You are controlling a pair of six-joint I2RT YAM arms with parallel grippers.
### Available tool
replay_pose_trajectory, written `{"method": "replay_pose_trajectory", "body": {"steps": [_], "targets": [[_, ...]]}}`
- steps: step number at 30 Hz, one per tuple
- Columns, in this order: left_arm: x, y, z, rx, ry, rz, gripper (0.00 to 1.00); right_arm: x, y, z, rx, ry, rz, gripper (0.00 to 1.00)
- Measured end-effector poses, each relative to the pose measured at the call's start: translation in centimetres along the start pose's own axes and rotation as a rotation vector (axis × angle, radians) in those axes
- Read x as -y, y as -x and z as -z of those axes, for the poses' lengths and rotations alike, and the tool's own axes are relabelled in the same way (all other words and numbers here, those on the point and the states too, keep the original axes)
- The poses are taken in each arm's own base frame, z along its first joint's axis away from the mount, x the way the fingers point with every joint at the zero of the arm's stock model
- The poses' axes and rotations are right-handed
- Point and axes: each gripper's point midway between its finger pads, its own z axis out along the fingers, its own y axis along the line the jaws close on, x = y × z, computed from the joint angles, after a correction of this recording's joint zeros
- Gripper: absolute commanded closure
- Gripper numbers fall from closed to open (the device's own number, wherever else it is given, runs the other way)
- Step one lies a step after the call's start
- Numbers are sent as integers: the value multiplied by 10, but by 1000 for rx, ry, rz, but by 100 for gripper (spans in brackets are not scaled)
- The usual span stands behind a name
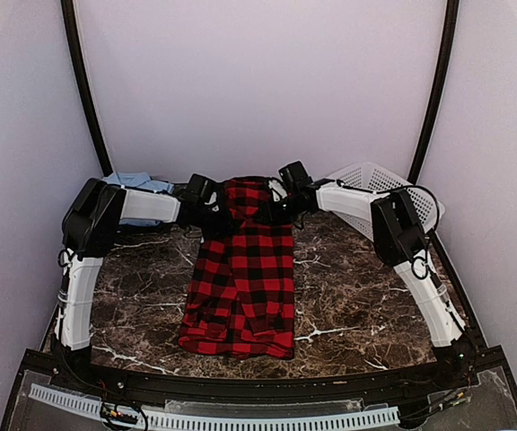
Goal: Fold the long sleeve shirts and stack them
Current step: Fold the 1/3-folded shirt at the center of the board.
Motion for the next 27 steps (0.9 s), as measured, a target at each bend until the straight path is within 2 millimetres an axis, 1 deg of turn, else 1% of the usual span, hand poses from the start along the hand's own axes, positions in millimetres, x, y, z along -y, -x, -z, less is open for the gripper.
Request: {"method": "replay_pose_trajectory", "body": {"steps": [4,7,10,12,14,17,19,21,22,23,24,26,27], "targets": [[-3,4,0,-1,16,6,80,0,3,-1,-10,-1,12,44],[-2,6,3,-4,33,-4,75,0,2,1,-20,-5,13,42],[1,9,7,-4,44,-26,71,0,-2,9,-29,-20,8,39],[3,9,13,-9,51,-38,69,-1,-9,23,-48,-39,-6,38],[9,10,26,-7,50,-49,68,-5,-15,42,-55,-51,-19,36],[23,12,57,14,35,-67,68,-19,-25,80,-42,-53,-35,36],[34,10,88,35,20,-81,68,-31,-30,106,-14,-42,-38,37],[38,5,113,55,9,-90,68,-43,-43,124,-1,-28,-42,38],[38,-1,126,58,9,-92,69,-50,-52,132,5,-18,-43,40],[36,-8,136,59,7,-94,70,-58,-67,139,-4,-7,-48,42],[32,-15,142,53,9,-93,71,-66,-83,144,-19,3,-49,43],[16,-40,152,19,25,-85,71,-81,-111,148,-54,22,-46,44],[4,-55,155,-8,45,-75,72,-90,-128,149,-77,29,-45,44]]}}
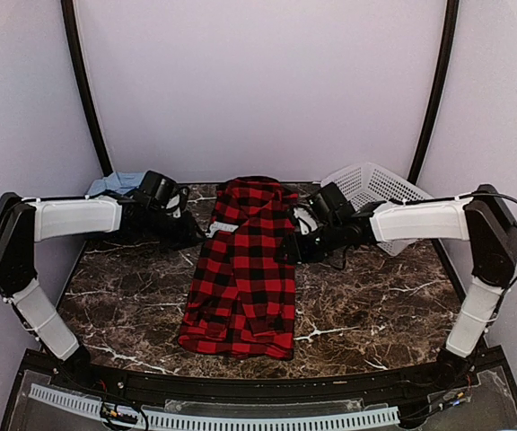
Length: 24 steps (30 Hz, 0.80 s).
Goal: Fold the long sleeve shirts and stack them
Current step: Fold the 1/3-folded shirt at the center of the board, then pick up the rectangle-folded shirt from the center of the board.
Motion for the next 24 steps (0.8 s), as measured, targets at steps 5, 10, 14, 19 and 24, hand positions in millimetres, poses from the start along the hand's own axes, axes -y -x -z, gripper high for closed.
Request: {"method": "replay_pose_trajectory", "body": {"steps": [5,10,14,19,24], "targets": [[-64,-83,10,-149,139,65,71,-29,-70,10,-89,25,1,44],[-94,-131,33,-209,191,112,67,-30,-115,29,-129,30,-60,43],[-89,-149,43,-221,153,121,67,-28,-141,28,-170,19,-104,44],[-79,-183,41,-301,126,101,71,-29,-169,23,-220,20,-133,44],[-71,-213,40,-374,124,82,79,-19,-186,23,-248,-7,-163,44]]}}
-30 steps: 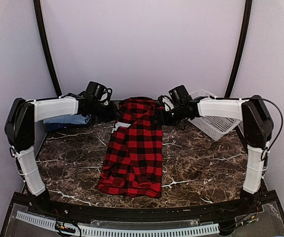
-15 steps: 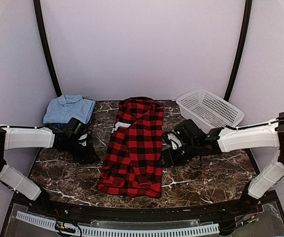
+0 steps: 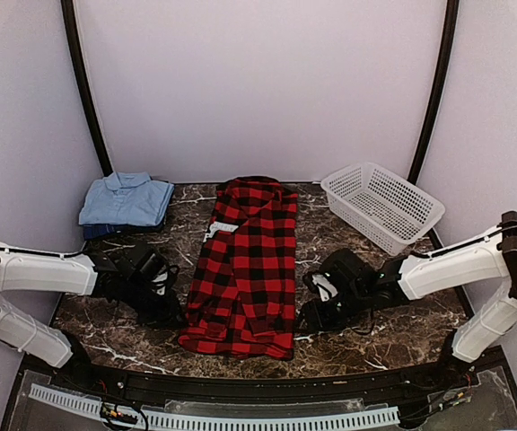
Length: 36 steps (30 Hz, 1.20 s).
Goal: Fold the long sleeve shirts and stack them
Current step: Pick up the rectangle-folded shirt from the center of the board.
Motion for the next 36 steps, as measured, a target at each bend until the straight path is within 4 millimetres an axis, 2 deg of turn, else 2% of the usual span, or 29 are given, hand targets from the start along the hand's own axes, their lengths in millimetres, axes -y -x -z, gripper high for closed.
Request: {"method": "replay_pose_trajectory", "body": {"steps": [7,12,14,18,19,23,28,30,33,36], "targets": [[6,-37,-7,-70,2,-9,92,8,-8,2,-3,-11,-17,44],[20,-60,-10,-118,-16,-42,99,8,-8,2,-3,-11,-16,44],[25,-68,-11,-134,-20,-56,97,9,-9,2,-4,-13,-17,43],[30,-75,-8,-145,-3,-79,80,10,-10,4,-7,-18,-19,40],[29,-75,-7,-139,7,-80,75,10,-11,5,-8,-19,-22,39],[28,-69,8,-89,23,-84,64,10,-13,6,-8,-9,-37,37],[47,-50,33,10,-45,-96,59,6,-14,5,-8,23,-61,37],[45,-39,38,32,-66,-68,59,4,-14,4,-6,39,-73,38],[35,-21,38,55,-87,-7,58,1,-16,3,-7,64,-92,40],[28,-15,31,39,-112,27,58,-2,-18,2,-12,98,-115,41]]}}
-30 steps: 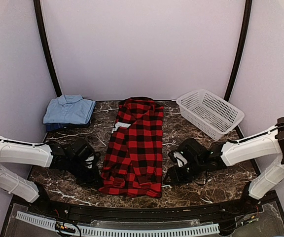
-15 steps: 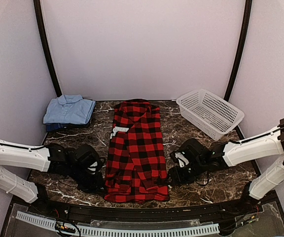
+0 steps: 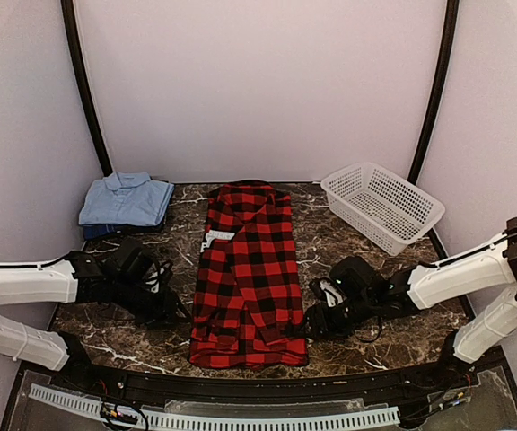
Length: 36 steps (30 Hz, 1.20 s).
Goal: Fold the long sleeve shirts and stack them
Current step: Pick up the rectangle-folded shirt from the center of the board.
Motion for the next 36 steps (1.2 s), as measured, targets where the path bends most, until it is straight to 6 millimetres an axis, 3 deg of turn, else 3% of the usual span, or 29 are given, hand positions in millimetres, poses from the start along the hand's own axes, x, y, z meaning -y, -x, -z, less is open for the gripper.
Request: {"method": "replay_pose_trajectory", "body": {"steps": [9,18,28,36], "targets": [[-16,-26,-30,-153,-55,52,60,-7,-5,-5,-11,82,-47,45],[-10,-30,-42,-200,-110,75,65,-11,-2,-11,-15,134,-61,50],[-6,-30,-48,-225,-138,101,81,-10,-1,-14,-31,154,-77,65],[-3,-30,-48,-228,-150,101,93,-5,0,-14,-37,147,-86,69]]}}
